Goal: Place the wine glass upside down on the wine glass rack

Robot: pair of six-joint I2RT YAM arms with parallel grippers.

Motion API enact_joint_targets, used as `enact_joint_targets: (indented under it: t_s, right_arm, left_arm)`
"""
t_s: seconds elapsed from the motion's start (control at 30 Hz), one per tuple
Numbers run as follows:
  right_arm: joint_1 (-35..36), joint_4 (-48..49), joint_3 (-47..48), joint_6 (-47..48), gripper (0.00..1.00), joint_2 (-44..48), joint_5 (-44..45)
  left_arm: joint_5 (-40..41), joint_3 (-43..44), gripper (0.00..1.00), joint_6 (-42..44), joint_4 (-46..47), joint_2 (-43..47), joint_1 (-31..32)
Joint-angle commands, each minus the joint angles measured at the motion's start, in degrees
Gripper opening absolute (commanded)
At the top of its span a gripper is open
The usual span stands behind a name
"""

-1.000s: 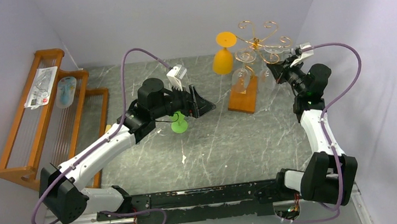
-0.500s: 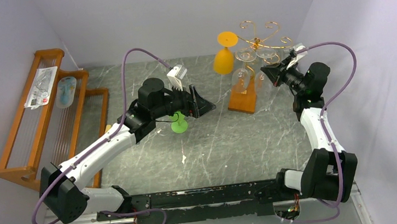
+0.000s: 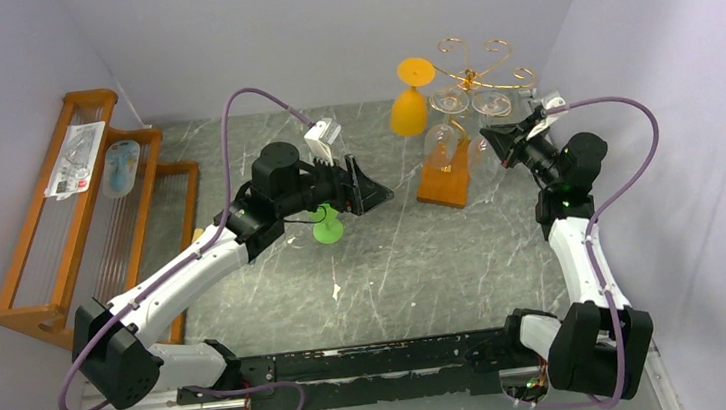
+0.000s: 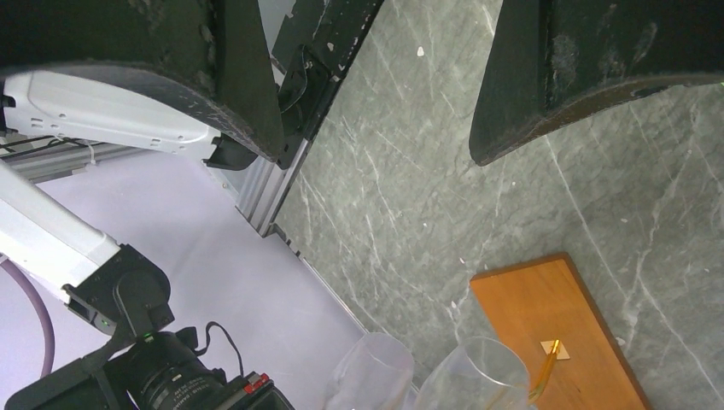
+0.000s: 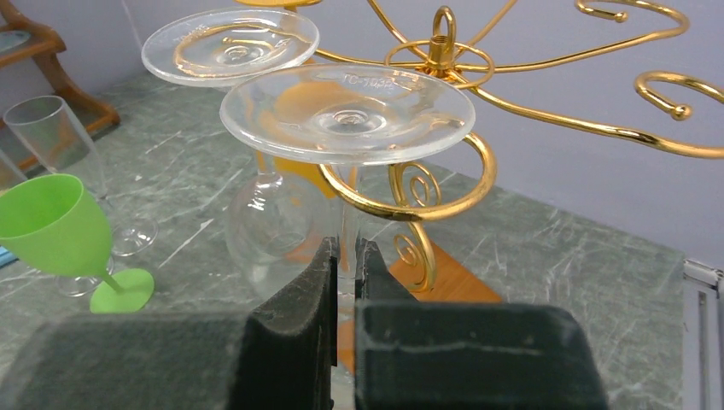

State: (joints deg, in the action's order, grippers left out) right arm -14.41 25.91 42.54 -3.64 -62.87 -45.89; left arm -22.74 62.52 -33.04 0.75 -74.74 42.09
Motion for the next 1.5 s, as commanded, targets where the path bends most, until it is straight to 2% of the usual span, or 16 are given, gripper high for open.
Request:
enact_joint_targets:
  t_s: [0.0, 0.2, 0.47, 0.6, 0.7, 0.97, 1.07, 1.2, 1.47]
  right_arm:
    - [-0.26, 4.87, -2.37, -0.27, 0.0, 3.04, 3.18]
    - [-0.35, 8.17, -4.96, -2.33, 0.0, 5.28, 7.05]
    - [-0.43, 6.47, -4.16, -4.58, 0.0, 4.46, 14.07]
    - [-0.44, 8.5, -5.57, -6.3, 0.08, 3.01, 14.06]
    - [-0.42, 10.69, -7.14, -6.81, 0.24, 2.51, 15.17]
    - [-0.39, 8.98, -7.75, -6.22, 0.38, 2.05, 17.21]
    - [-0.44, 8.62, -7.99, -7.44, 0.53, 3.31, 18.42]
    - [-0.44, 5.58, -7.35, -9.01, 0.69, 5.68, 18.97]
    - [-0.36, -2.98, -10.85, -13.1, 0.7, 14.96, 22.03]
  left_arm:
    - [-0.64, 0.2, 0.84, 0.22, -0.67, 0.95, -0.67]
    - [-0.46, 0.42, 0.84, 0.62, -2.46, 1.5, -0.79]
    - [0.44, -0.22, 0.85, 0.83, -3.63, 2.44, -0.8]
    - [1.85, 1.07, 0.87, 2.51, -6.45, 2.69, -0.89]
    - [2.58, 2.02, 0.88, 3.64, -8.49, 3.09, -0.87]
    - [6.0, 3.59, 0.88, 6.71, -14.73, 5.25, -0.91]
    - [7.71, 4.53, 0.88, 8.26, -17.95, 6.07, -0.9]
    - [10.43, 6.08, 0.89, 11.22, -23.35, 7.12, -0.9]
    - [16.92, 7.35, 0.89, 16.12, -32.89, 8.39, -0.92]
